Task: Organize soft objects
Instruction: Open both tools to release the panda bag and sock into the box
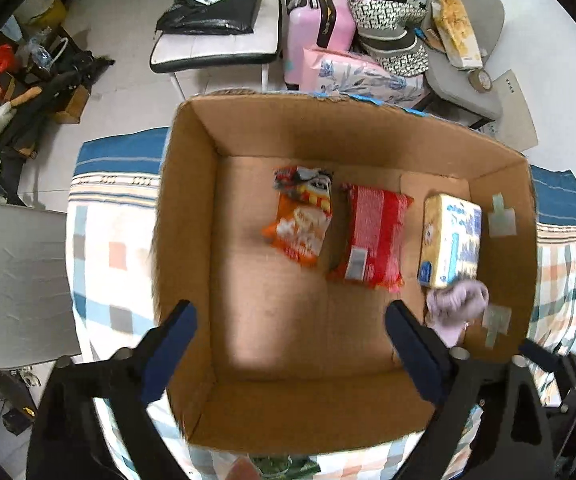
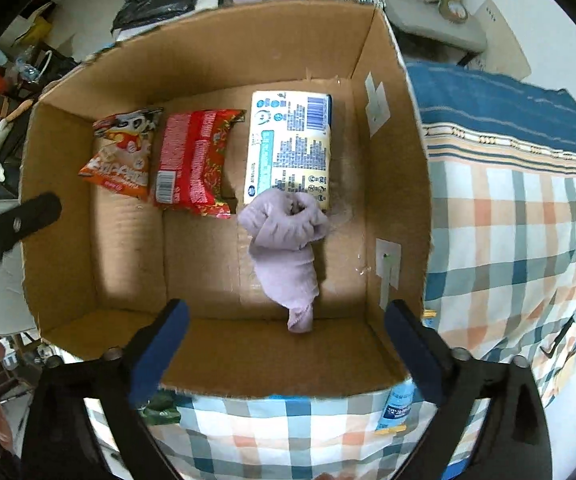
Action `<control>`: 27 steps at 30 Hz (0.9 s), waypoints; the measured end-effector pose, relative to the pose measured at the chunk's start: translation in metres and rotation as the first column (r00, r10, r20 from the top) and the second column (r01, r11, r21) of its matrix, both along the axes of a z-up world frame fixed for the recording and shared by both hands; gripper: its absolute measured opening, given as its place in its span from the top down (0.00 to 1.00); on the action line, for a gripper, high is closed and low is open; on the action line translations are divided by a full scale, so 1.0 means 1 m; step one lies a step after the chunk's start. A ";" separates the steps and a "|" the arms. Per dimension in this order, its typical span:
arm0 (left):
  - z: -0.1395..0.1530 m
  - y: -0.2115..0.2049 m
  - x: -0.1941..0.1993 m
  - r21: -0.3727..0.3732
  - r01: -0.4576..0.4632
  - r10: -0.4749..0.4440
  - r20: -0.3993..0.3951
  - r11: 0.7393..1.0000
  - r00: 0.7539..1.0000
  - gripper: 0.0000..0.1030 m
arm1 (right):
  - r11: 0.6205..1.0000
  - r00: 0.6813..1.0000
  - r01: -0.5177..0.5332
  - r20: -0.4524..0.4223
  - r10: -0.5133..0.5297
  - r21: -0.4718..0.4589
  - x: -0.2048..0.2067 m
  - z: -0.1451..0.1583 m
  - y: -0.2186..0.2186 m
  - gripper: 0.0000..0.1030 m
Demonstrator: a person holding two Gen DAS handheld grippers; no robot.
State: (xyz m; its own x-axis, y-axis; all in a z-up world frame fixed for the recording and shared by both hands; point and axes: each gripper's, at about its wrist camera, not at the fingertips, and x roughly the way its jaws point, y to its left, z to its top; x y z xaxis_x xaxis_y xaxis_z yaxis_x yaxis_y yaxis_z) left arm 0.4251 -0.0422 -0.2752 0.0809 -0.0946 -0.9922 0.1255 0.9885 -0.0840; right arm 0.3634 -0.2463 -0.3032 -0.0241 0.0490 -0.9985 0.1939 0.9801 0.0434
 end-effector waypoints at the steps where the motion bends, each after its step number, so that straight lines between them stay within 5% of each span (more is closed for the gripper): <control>1: 0.005 0.002 -0.006 -0.003 -0.002 0.002 0.015 1.000 1.000 0.04 | 1.000 1.000 -0.002 0.017 0.003 -0.005 -0.004 0.005 0.001 0.00; 17: 0.090 0.017 -0.112 -0.015 -0.039 0.041 0.237 0.999 0.971 0.04 | 0.998 0.969 -0.060 0.238 0.062 -0.014 -0.069 0.102 0.021 0.00; 27: 0.112 0.023 -0.165 -0.028 -0.121 0.124 0.287 0.992 0.950 0.04 | 0.999 0.961 -0.009 0.277 -0.001 0.034 -0.118 0.122 -0.004 0.00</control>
State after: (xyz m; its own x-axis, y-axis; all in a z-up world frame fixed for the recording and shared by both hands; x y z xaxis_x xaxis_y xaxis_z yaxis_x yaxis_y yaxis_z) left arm 0.2602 -0.0195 -0.1627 0.3739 -0.0756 -0.9244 0.0235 0.9971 -0.0720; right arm 0.2459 -0.2502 -0.1809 0.2527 0.0841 -0.9639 0.1656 0.9778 0.1287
